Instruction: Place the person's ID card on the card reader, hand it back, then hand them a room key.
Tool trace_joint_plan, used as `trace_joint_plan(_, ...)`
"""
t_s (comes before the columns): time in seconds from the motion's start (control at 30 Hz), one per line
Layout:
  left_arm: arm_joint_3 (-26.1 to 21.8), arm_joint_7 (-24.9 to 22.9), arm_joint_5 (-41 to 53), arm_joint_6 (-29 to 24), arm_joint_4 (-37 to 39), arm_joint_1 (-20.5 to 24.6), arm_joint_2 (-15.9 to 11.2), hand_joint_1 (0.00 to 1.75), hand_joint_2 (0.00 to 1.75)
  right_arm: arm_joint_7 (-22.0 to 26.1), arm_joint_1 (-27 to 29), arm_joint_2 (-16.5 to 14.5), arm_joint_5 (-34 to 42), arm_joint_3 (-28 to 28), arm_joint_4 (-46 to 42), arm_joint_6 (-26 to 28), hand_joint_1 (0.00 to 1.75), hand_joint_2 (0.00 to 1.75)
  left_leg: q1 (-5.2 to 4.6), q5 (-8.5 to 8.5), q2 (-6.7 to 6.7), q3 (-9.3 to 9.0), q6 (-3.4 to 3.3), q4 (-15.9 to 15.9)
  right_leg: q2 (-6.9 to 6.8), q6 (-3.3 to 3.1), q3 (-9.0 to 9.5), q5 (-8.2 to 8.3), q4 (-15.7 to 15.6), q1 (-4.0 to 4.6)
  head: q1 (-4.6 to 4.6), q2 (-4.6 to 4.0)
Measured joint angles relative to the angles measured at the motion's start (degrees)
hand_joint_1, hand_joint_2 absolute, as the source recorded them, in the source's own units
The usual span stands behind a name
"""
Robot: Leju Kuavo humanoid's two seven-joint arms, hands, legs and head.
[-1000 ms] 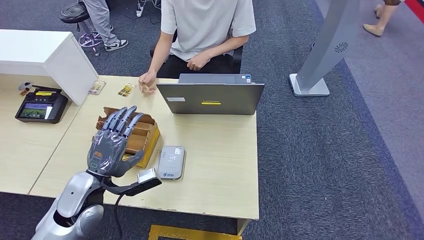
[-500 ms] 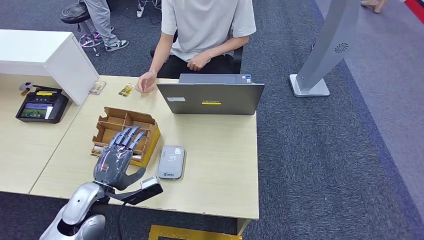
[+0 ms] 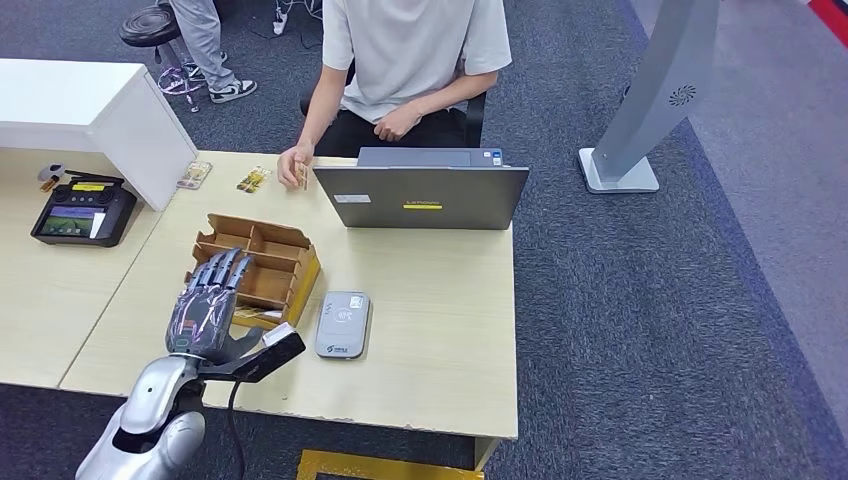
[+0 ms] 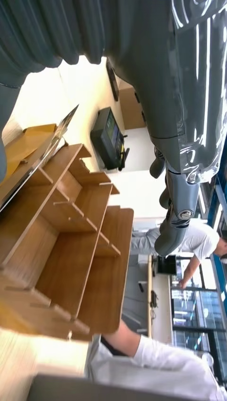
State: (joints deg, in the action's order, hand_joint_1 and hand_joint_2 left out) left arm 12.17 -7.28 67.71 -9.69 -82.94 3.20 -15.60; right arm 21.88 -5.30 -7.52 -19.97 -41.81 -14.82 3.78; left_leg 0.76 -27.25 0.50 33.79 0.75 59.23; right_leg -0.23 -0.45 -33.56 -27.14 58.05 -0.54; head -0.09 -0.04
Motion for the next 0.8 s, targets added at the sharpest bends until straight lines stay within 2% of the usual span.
trace_joint_plan(0.3, -2.1, 0.7, 0.8, -2.0, 2.7, 0.3, 0.6, 0.00, 1.75, -0.3, -0.3, 0.0, -0.6, 0.0, 0.0, 0.0, 0.00, 0.00, 0.00, 0.00, -0.01, 0.00, 0.00, 0.0, 0.00, 0.00, 0.00, 0.00, 0.0, 0.00, 0.00, 0.00)
trace_joint_plan(0.8, -2.2, 3.4, 1.8, -3.2, 3.6, -0.2, 1.2, 0.00, 1.75, -0.2, -0.3, 0.0, -0.9, 0.0, 0.0, -0.3, 0.00, 0.00, 0.00, 0.00, -0.01, 0.00, 0.00, 0.0, 0.00, 0.00, 0.00, 0.00, 0.0, 0.00, -0.01, 0.00)
